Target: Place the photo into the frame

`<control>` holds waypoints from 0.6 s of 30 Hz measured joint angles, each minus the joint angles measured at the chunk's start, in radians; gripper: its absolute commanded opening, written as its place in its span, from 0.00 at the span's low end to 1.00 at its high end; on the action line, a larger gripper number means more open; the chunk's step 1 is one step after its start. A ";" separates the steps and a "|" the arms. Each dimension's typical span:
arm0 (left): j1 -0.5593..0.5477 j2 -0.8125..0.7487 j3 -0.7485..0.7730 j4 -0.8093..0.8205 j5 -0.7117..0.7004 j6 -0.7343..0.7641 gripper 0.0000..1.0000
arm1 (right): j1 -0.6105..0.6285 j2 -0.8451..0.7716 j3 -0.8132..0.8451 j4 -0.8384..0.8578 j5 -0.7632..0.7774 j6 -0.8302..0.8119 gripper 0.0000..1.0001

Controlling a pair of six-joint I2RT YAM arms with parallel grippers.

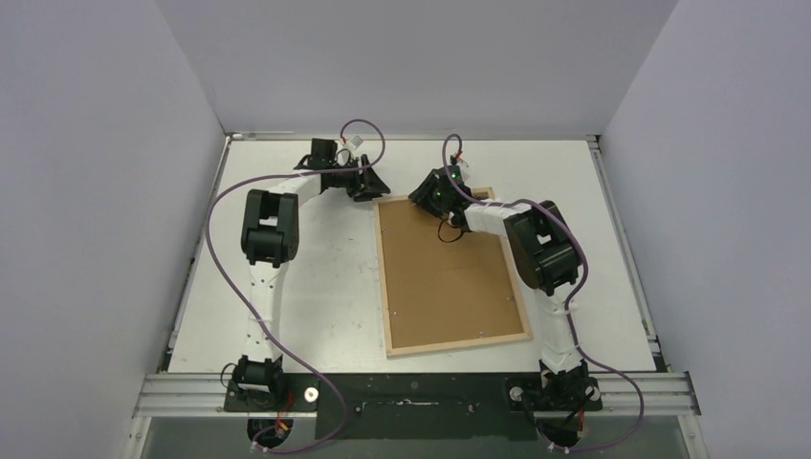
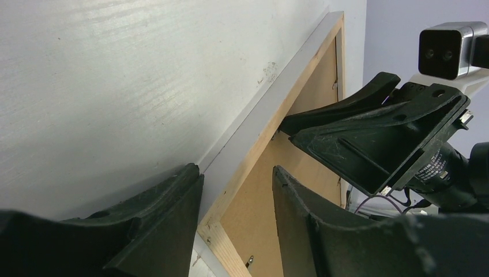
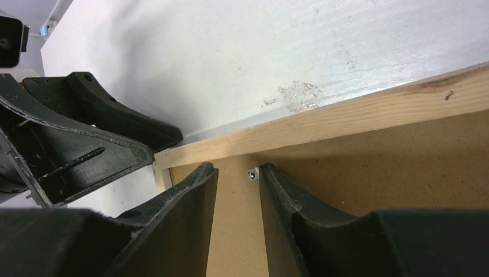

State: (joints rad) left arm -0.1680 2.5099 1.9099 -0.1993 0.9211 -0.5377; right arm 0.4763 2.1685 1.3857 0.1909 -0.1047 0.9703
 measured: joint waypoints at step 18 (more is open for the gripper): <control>0.000 0.000 0.007 -0.023 -0.005 0.000 0.46 | -0.004 0.015 -0.007 0.066 -0.025 -0.013 0.36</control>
State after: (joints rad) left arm -0.1680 2.5099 1.9167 -0.2218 0.9161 -0.5381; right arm 0.4721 2.1838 1.3788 0.2565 -0.1295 0.9577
